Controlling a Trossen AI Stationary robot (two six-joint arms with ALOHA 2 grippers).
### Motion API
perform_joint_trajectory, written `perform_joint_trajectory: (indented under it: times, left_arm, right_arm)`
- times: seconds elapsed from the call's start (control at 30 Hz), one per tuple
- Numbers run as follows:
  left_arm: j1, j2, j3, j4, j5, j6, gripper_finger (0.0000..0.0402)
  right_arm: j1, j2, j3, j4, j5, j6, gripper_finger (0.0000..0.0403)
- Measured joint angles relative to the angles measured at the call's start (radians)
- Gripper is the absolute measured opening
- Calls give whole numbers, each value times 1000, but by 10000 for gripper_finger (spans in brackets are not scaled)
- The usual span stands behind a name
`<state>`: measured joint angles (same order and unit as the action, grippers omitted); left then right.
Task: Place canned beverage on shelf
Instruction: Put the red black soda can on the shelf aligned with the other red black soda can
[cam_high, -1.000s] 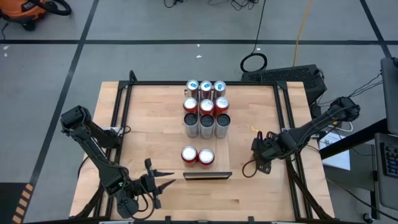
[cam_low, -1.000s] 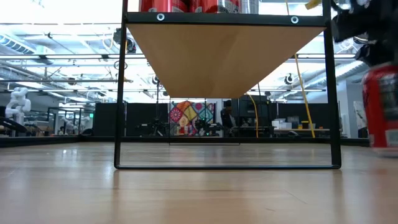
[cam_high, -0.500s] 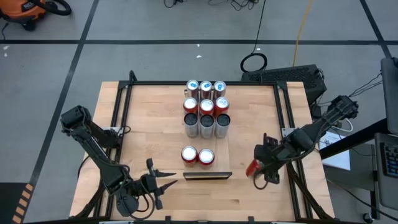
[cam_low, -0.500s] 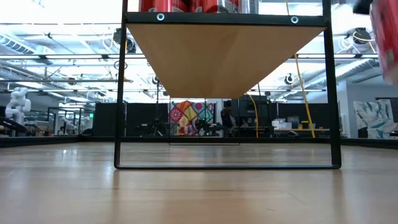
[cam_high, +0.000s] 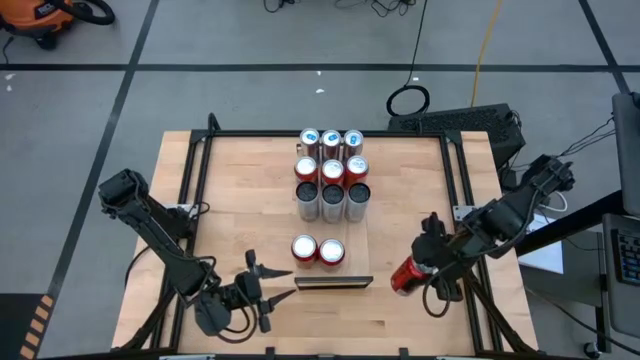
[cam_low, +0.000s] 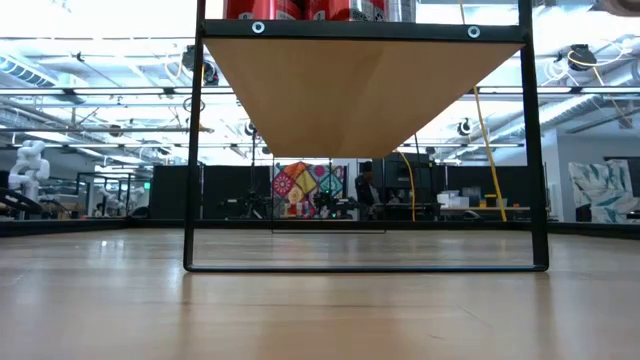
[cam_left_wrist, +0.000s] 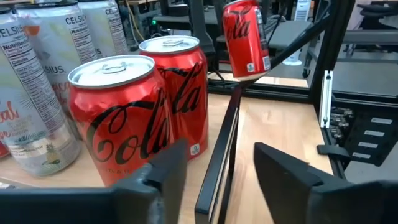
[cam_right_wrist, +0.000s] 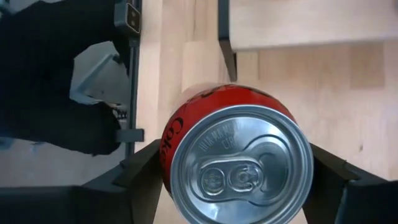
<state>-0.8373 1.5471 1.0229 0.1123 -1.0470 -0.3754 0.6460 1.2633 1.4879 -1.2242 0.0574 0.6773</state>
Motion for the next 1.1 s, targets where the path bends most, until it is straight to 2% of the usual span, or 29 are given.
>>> perform_joint_trajectory:
  times: [0.13, 0.27, 0.57, 0.93, 1.1]
  left_arm:
    - [-1, 0, 0, 24, 0, 23, 224]
    - [-7, 0, 0, 18, 0, 23, 246]
    - [-23, 0, 0, 5, 40, 17, 250]
    - [-25, 0, 0, -18, 49, 8, 250]
    - [-32, 1, 0, -42, 49, -10, 250]
  right_arm:
    - [0, 42, 85, -53, 45, -71, 260]
    - [0, 81, 166, -96, 96, -172, 259]
    - [-24, 172, 330, -123, 125, -438, 260]
    - [-100, 357, 571, -309, 123, -550, 260]
    - [-128, 418, 650, -339, 122, -612, 260]
